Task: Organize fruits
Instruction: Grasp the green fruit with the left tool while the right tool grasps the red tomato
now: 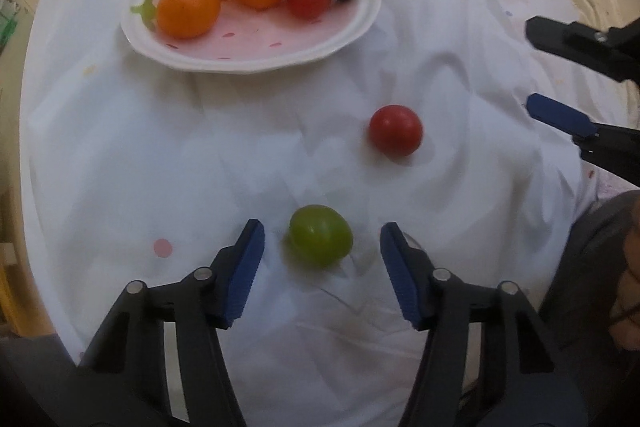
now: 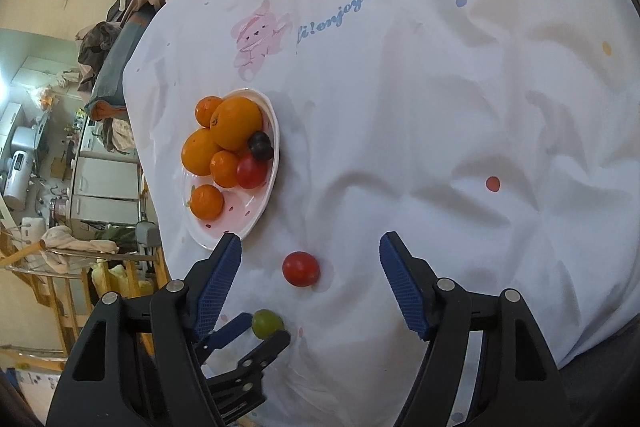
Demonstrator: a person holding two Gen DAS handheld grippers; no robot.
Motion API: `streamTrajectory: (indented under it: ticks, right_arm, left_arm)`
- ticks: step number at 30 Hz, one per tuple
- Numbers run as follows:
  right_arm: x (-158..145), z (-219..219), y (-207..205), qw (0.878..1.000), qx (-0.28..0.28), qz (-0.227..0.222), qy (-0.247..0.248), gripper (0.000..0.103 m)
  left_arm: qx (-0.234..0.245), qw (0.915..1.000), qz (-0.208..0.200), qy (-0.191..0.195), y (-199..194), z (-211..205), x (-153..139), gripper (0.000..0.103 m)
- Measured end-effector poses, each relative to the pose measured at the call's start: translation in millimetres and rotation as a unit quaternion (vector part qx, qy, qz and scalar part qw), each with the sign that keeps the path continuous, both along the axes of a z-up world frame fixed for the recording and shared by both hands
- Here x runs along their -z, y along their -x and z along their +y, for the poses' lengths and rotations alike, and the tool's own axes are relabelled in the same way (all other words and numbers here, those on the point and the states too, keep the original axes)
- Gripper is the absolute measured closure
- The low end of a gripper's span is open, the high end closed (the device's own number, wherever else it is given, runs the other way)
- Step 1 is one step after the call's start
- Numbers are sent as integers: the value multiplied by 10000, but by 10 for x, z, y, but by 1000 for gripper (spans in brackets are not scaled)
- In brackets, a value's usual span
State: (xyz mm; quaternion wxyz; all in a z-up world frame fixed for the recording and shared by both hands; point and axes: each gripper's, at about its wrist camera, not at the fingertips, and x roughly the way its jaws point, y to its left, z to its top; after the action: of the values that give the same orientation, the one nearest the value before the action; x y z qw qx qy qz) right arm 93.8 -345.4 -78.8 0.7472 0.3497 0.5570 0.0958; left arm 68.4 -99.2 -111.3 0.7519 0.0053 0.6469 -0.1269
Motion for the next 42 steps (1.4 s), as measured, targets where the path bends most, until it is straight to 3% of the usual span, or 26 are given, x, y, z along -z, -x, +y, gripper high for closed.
streamTrajectory:
  ticks: [2,7,13,18,25,32,36,42]
  right_arm:
    - [15,-3,-8,10000,-9,21,-48,29]
    - [21,-3,-29,10000,-17,39,14,29]
    - [16,0,-19,10000,3,31,34,29]
    - [29,3,-17,9999,2,46,107,29]
    - [32,77,-20,9994,-167,52,310,29]
    - [160,402,-110,9956,-877,223,257,33]
    - [243,645,-177,9893,-1284,309,622,43]
    - [417,921,-260,9788,-1602,360,1223,47]
  left_arm:
    - [69,9999,-37,-121,7,-60,6,64]
    - [189,9994,-110,-282,38,-142,17,76]
    - [100,9998,-61,-173,44,-89,-17,78]
    - [-55,9995,-296,-26,42,37,-197,78]
    - [-708,9937,-868,-59,-11,473,-563,77]
    - [-1406,9833,-1153,-106,-93,804,-737,78]
    - [-1517,9815,-1168,-25,-155,807,-740,78]
    - [-1478,9832,-1061,141,-134,790,-756,78]
